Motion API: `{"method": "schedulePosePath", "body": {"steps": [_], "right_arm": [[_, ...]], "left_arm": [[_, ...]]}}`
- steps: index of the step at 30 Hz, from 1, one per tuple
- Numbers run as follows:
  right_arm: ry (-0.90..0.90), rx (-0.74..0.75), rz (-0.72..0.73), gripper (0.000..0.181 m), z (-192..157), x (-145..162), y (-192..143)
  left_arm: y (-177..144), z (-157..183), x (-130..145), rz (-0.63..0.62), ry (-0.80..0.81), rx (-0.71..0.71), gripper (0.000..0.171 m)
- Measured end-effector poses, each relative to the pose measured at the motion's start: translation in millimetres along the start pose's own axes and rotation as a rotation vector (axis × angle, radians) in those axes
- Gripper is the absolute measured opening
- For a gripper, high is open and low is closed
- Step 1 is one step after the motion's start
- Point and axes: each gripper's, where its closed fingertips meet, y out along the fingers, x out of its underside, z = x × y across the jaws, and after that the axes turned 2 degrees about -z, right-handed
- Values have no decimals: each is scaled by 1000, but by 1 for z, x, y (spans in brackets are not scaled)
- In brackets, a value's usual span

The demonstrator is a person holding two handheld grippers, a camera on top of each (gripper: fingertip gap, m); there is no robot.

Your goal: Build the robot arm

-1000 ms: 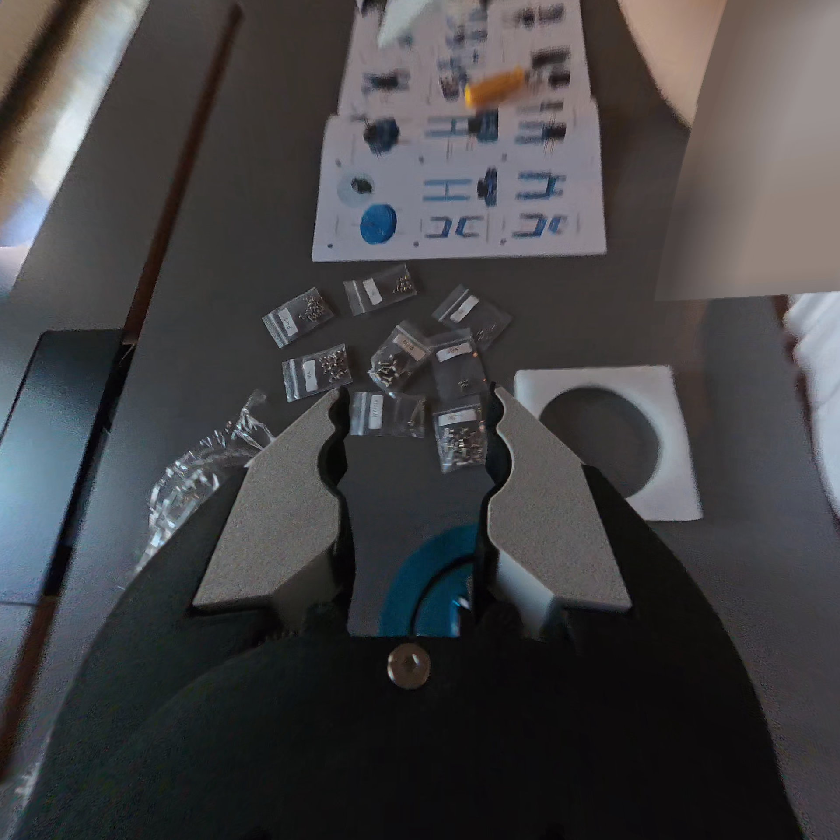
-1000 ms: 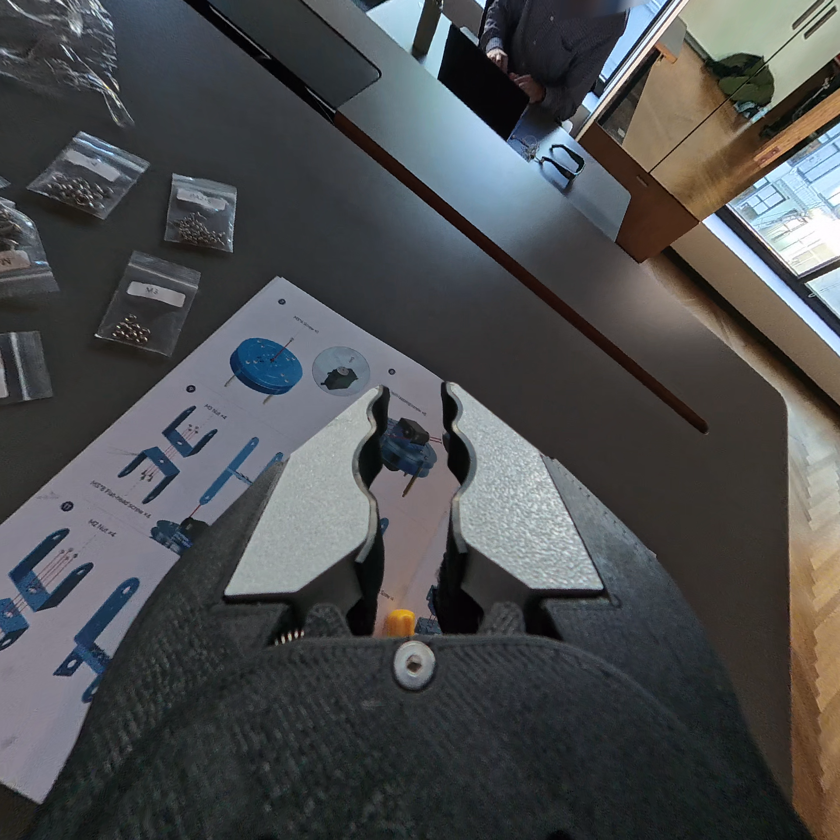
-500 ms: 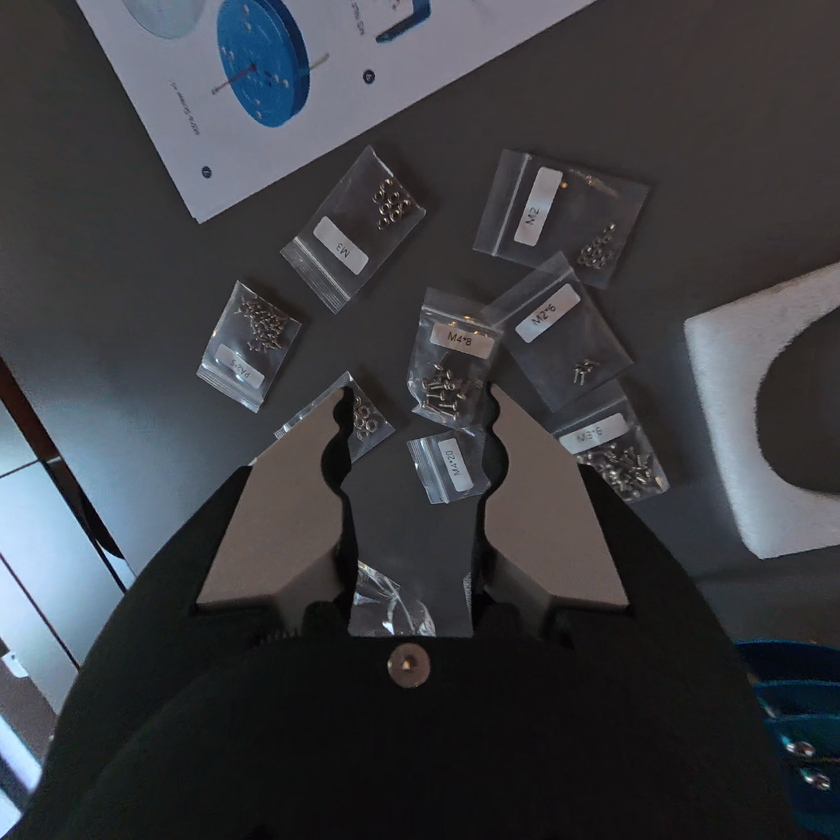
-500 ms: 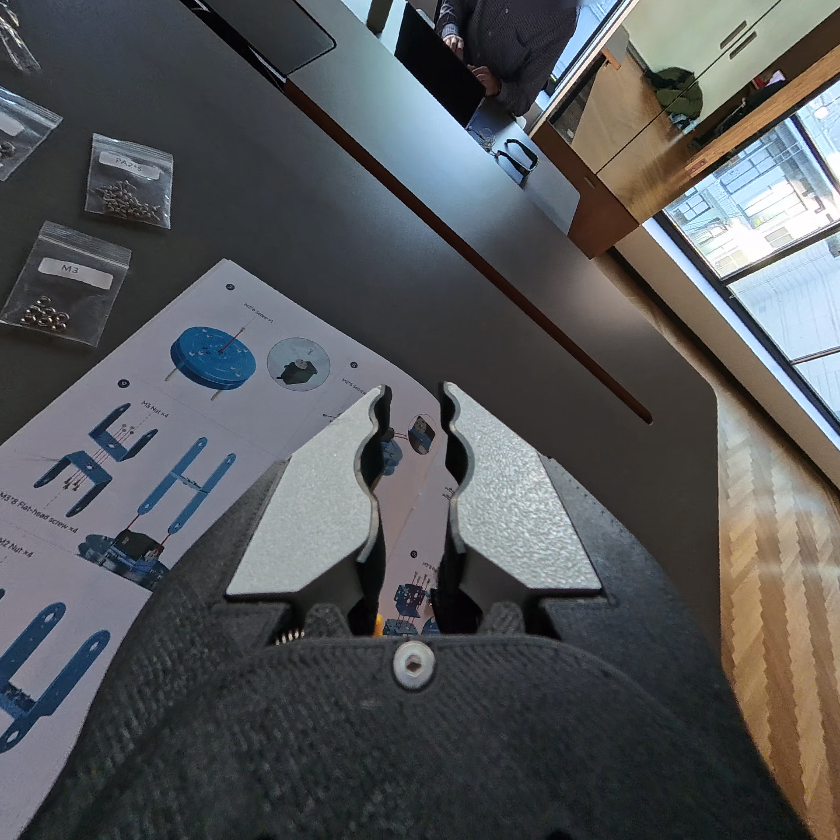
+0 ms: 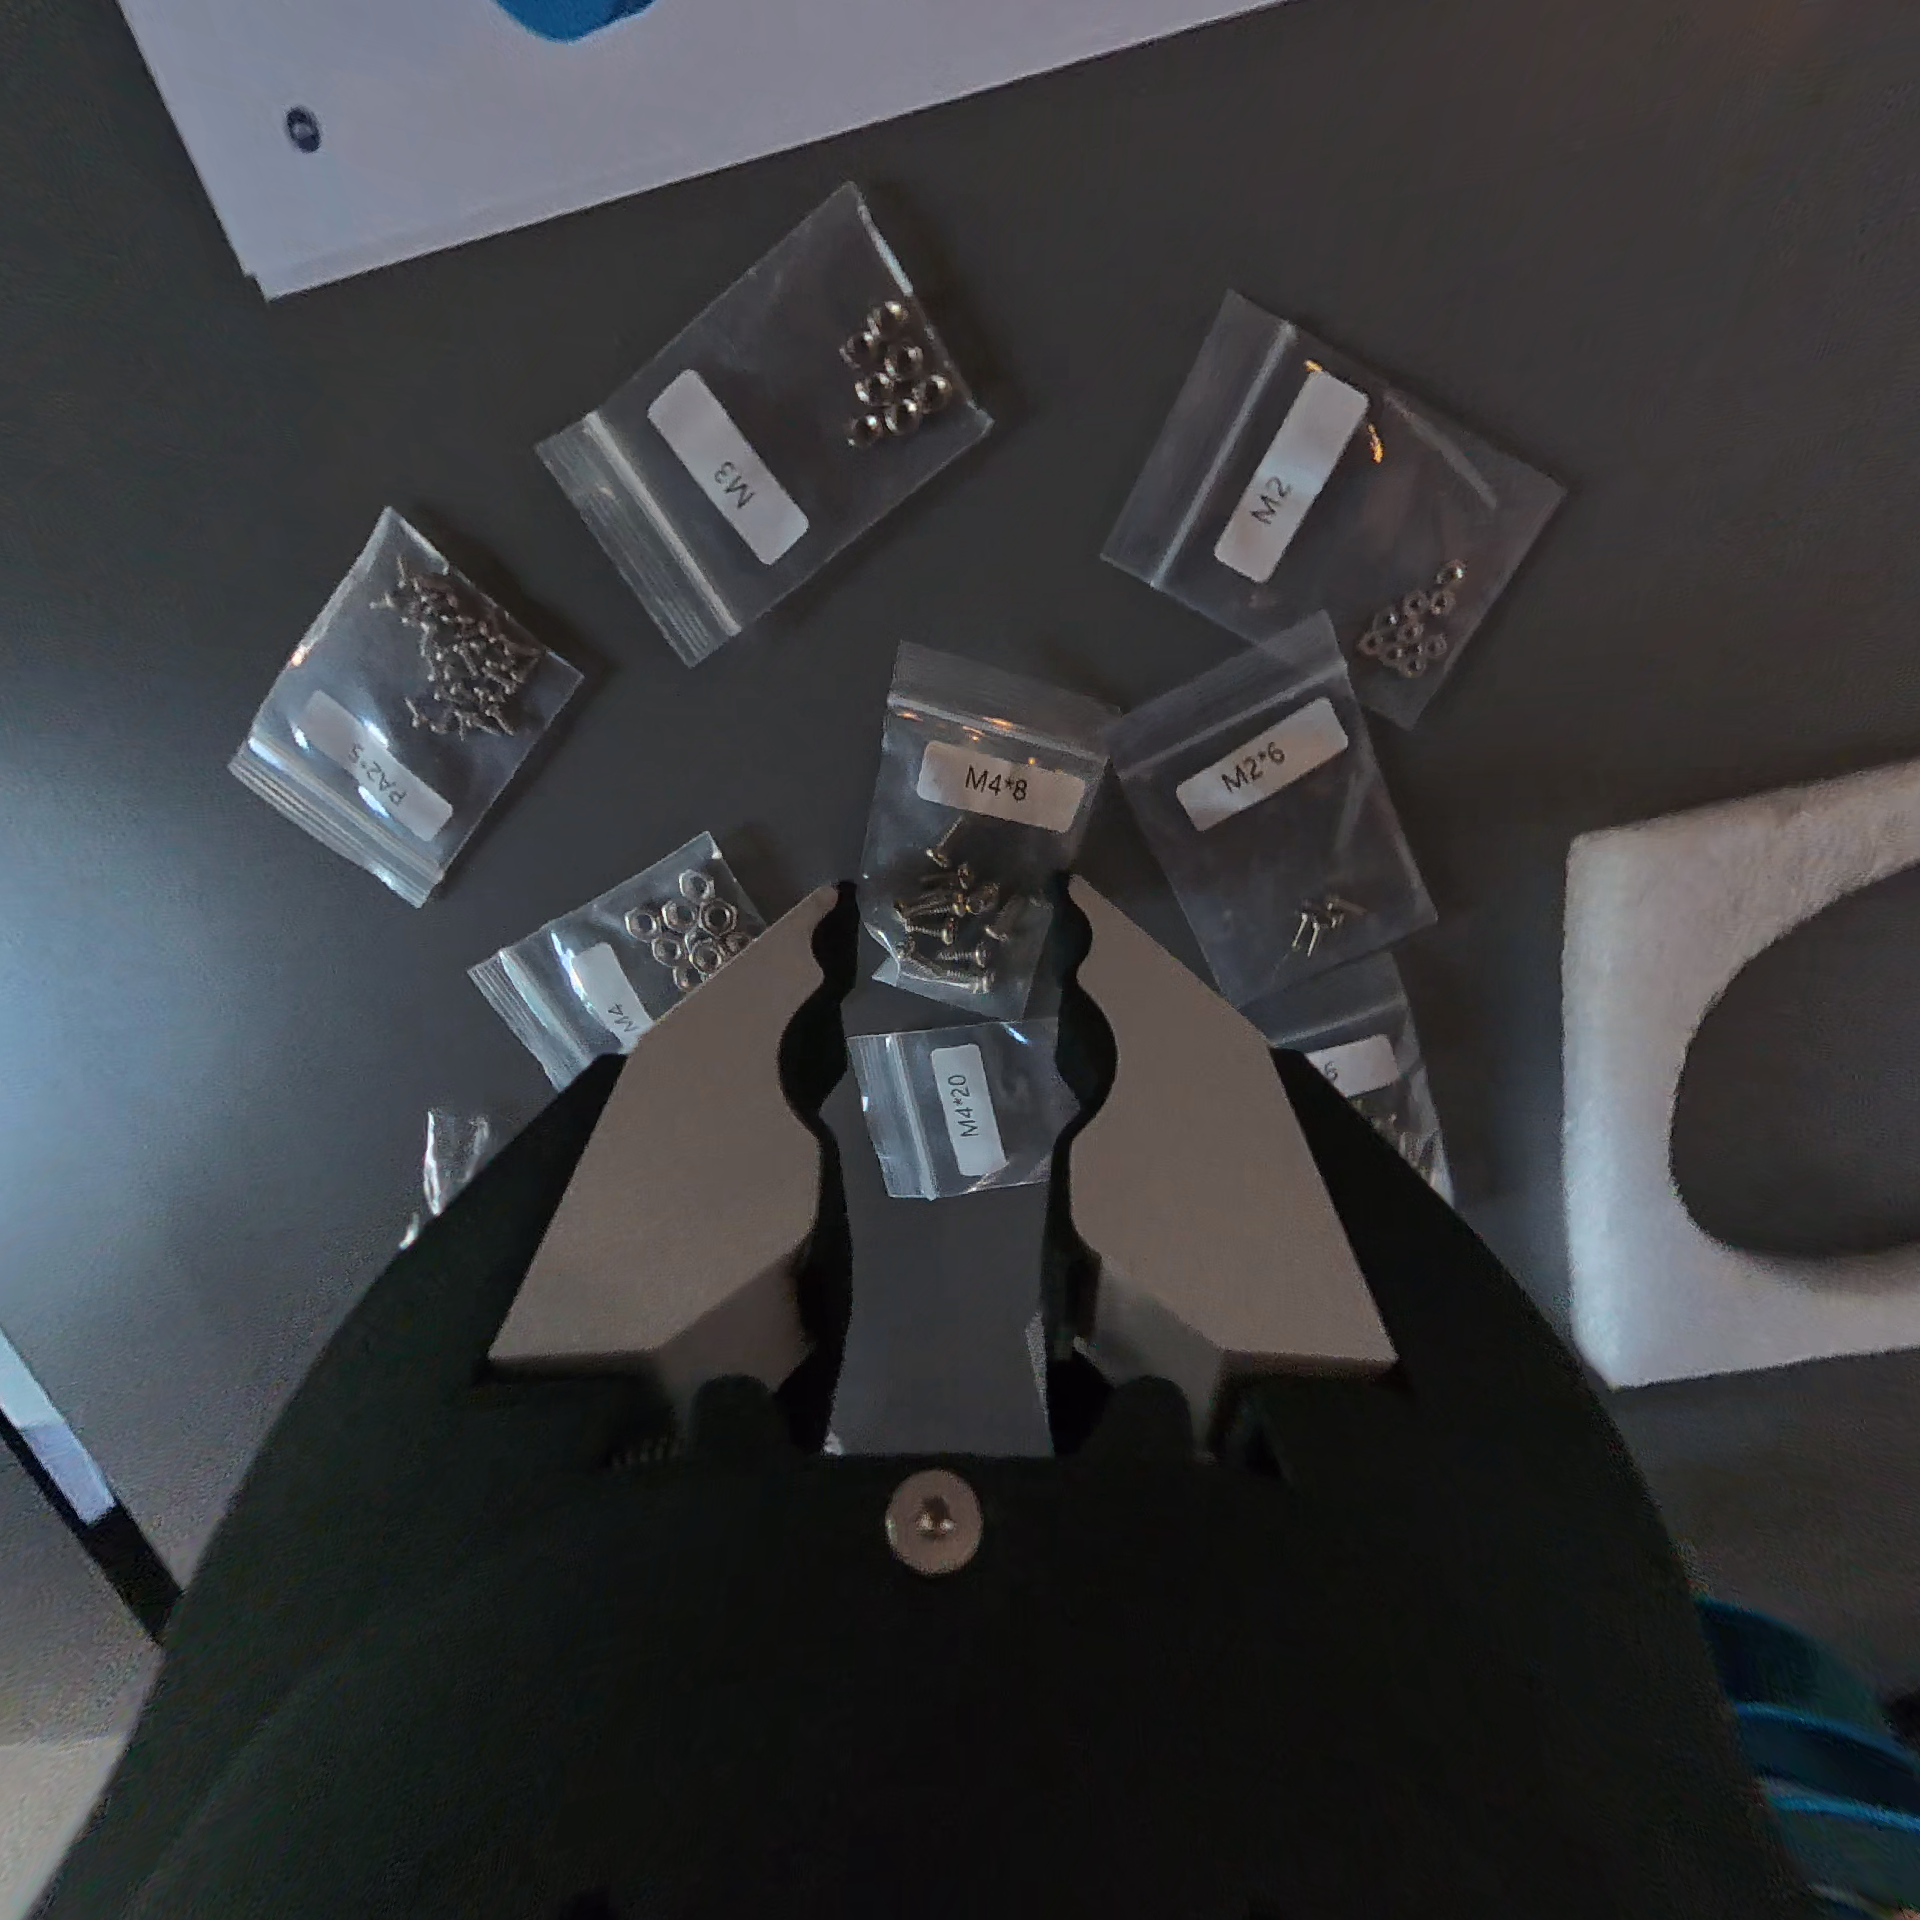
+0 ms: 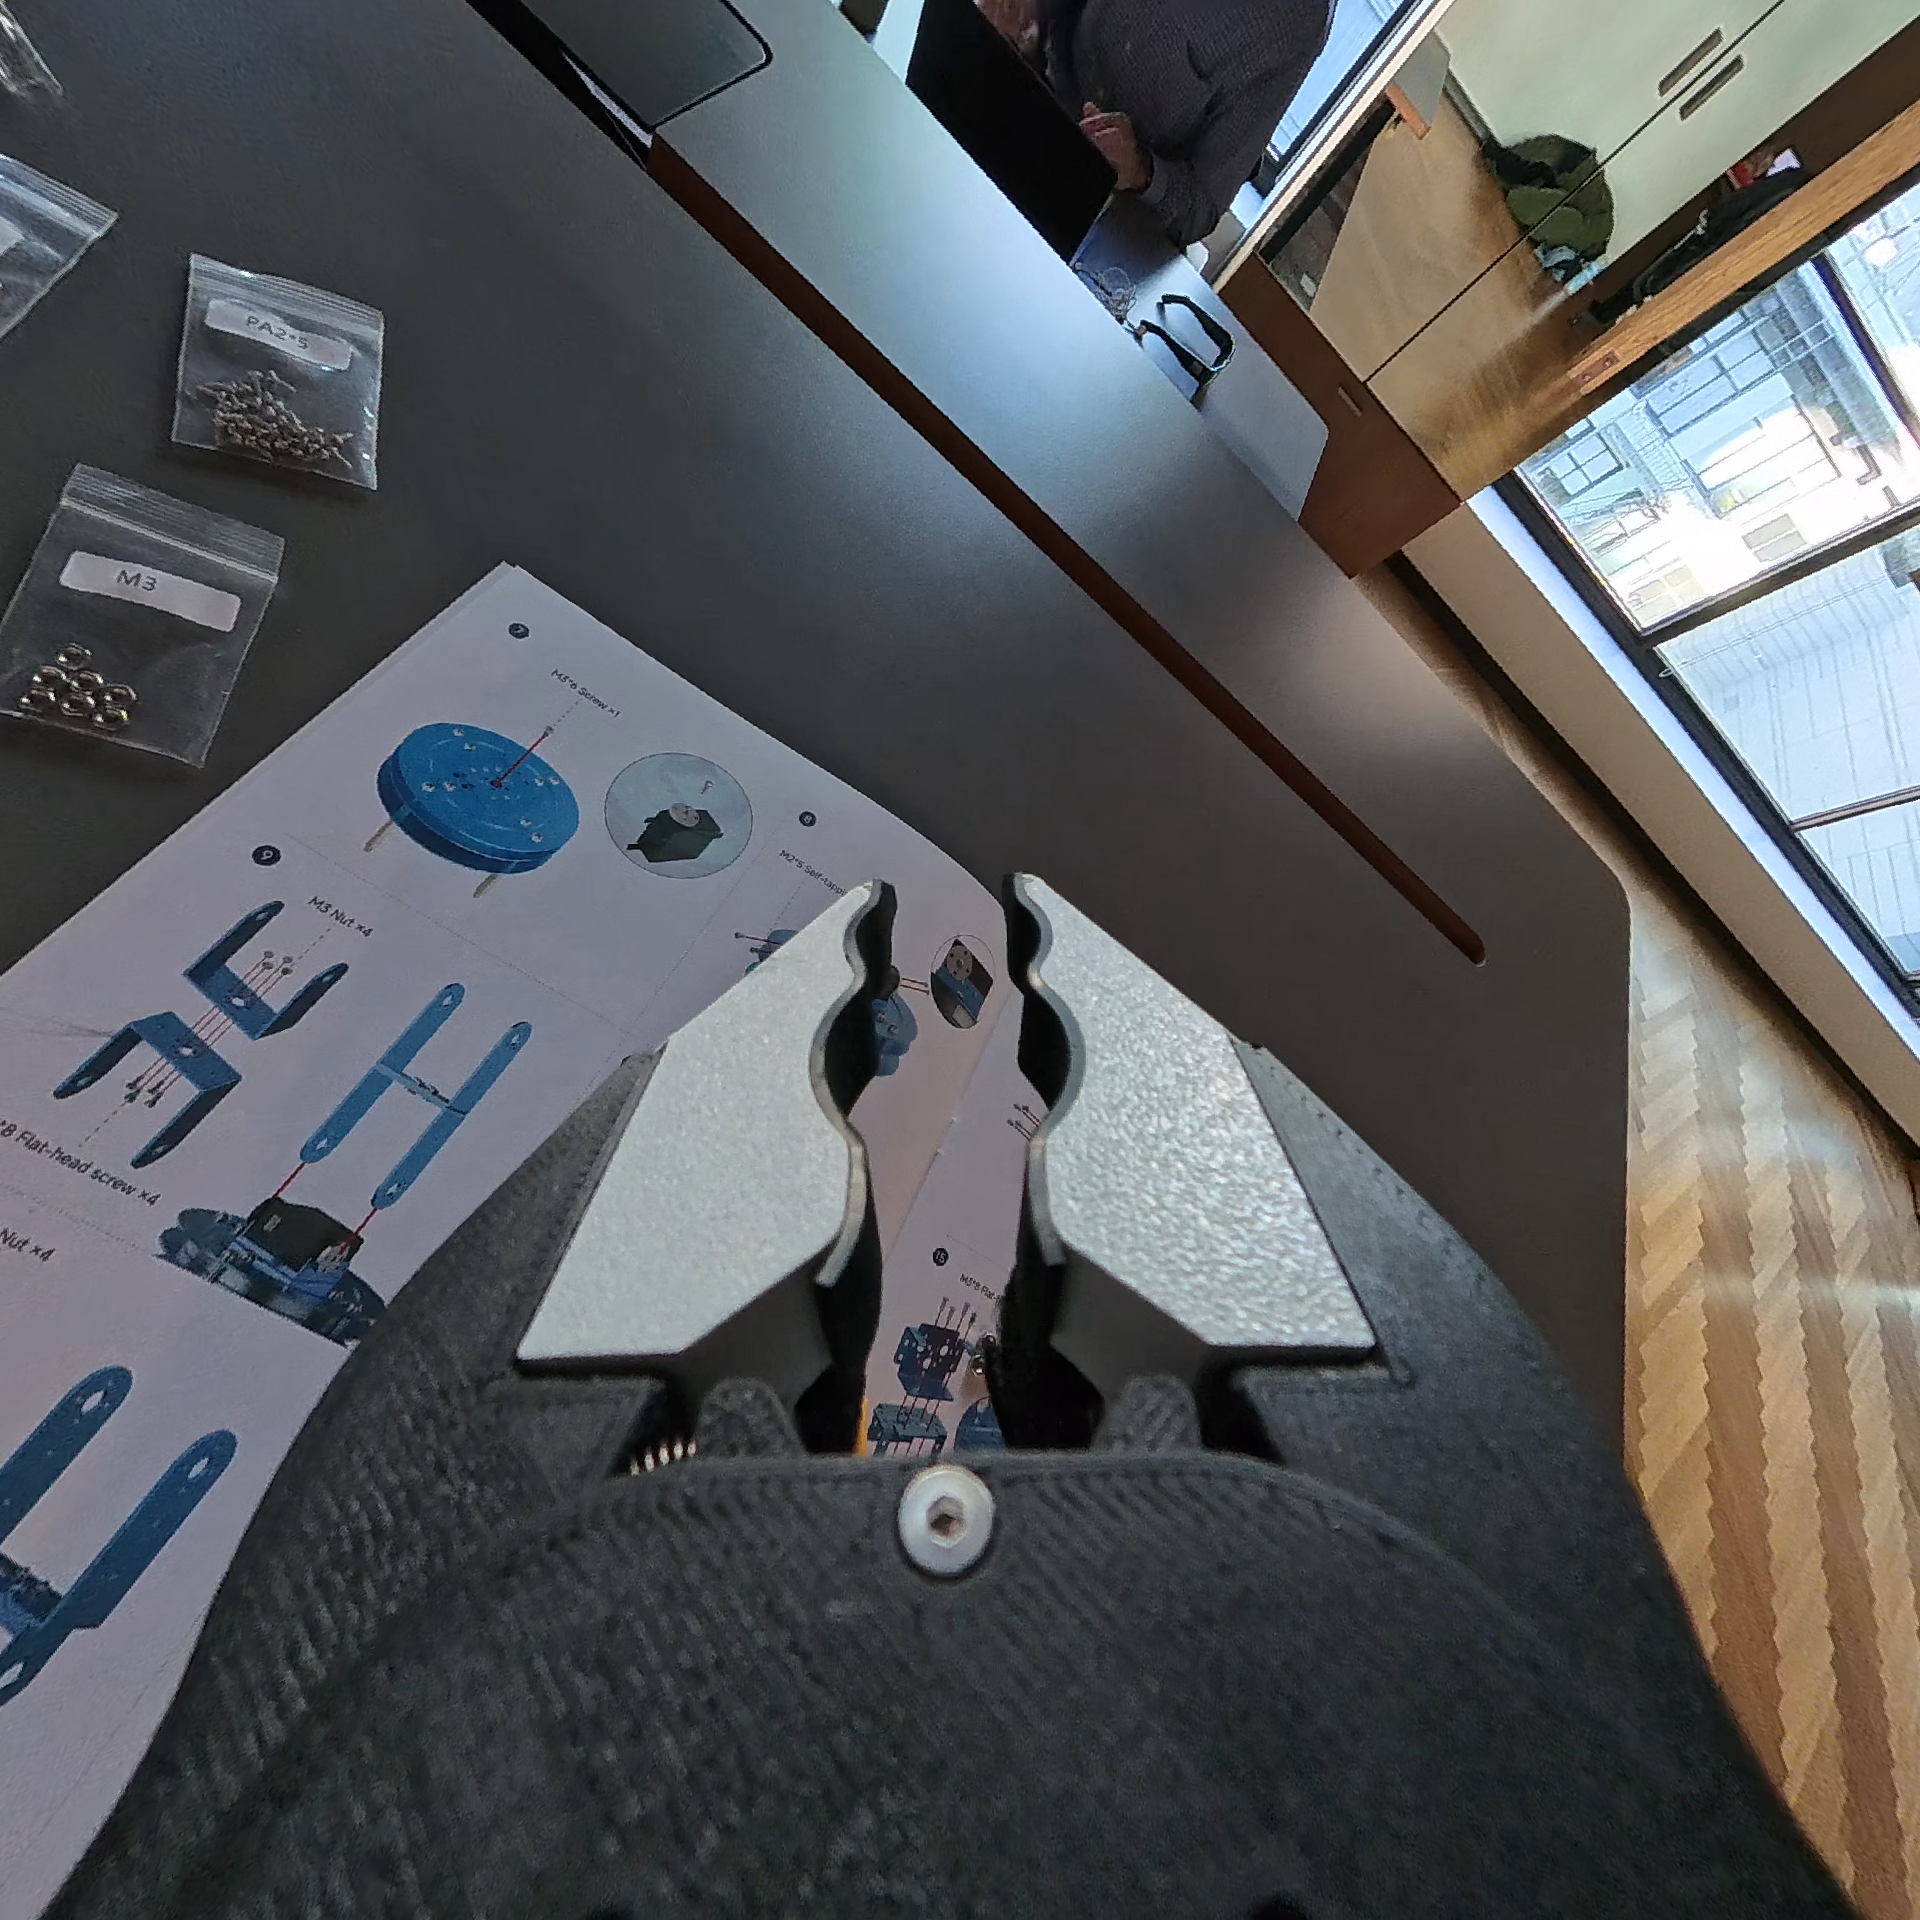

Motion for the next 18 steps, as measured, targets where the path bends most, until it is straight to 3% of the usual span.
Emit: {"method": "schedulePosePath", "body": {"steps": [3, 9, 14, 18], "right_arm": [[-6, 5, 1, 20, 0, -1, -1], [-33, -1, 2, 20, -8, -5, 0], [-60, -7, 7, 20, -15, -9, 1], [-82, -5, 19, 20, -20, -13, -1]], "left_arm": [[0, -3, -1, -10, -163, -27, 35], [-1, -4, -2, 32, -723, -33, 36], [-3, 0, 1, 60, -852, -38, 47], [-11, 6, 11, 23, -830, -78, 48]]}}
